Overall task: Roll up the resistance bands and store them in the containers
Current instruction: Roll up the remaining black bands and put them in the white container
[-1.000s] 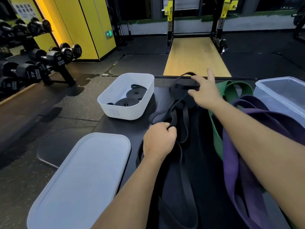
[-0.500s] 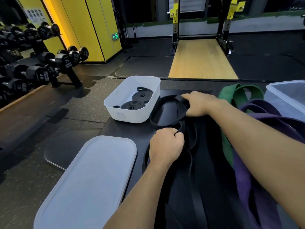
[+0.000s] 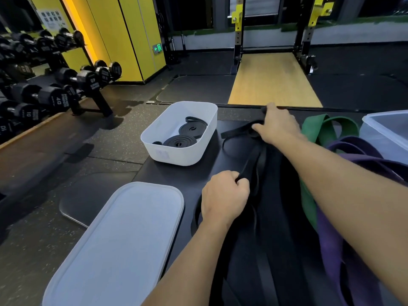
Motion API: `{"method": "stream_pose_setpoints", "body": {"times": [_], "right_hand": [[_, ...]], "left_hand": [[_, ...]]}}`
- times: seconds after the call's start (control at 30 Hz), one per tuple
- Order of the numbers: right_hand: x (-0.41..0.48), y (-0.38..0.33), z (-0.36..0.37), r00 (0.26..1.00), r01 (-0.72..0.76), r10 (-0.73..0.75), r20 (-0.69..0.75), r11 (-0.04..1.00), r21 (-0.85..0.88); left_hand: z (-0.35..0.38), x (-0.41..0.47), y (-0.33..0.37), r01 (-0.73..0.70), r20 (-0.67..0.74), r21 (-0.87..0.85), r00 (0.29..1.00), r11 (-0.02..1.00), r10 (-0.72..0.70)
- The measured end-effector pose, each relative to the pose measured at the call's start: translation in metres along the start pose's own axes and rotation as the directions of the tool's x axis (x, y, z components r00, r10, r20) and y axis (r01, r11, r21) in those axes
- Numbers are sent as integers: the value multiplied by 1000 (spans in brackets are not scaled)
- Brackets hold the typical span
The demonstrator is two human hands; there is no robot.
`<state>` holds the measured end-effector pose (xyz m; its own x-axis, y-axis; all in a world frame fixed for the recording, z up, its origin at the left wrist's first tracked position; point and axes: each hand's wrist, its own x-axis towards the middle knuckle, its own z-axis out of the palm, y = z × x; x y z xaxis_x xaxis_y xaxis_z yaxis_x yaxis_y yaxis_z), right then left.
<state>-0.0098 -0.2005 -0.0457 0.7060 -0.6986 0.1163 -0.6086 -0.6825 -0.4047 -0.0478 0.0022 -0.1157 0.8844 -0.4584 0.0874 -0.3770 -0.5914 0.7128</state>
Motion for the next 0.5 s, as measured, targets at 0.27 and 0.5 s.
{"method": "stream_pose_setpoints", "body": {"times": [0.27,0.5], "right_hand": [[-3,6,-28,968,250,-251,17,968,33],[-66,9,-27,925,142,-146,351,989,36]], "left_hand": [[-1,1,-6,-60,1,-77,998,995,61],[-4,2,-6,-67,26,-86,997,994,69]]}}
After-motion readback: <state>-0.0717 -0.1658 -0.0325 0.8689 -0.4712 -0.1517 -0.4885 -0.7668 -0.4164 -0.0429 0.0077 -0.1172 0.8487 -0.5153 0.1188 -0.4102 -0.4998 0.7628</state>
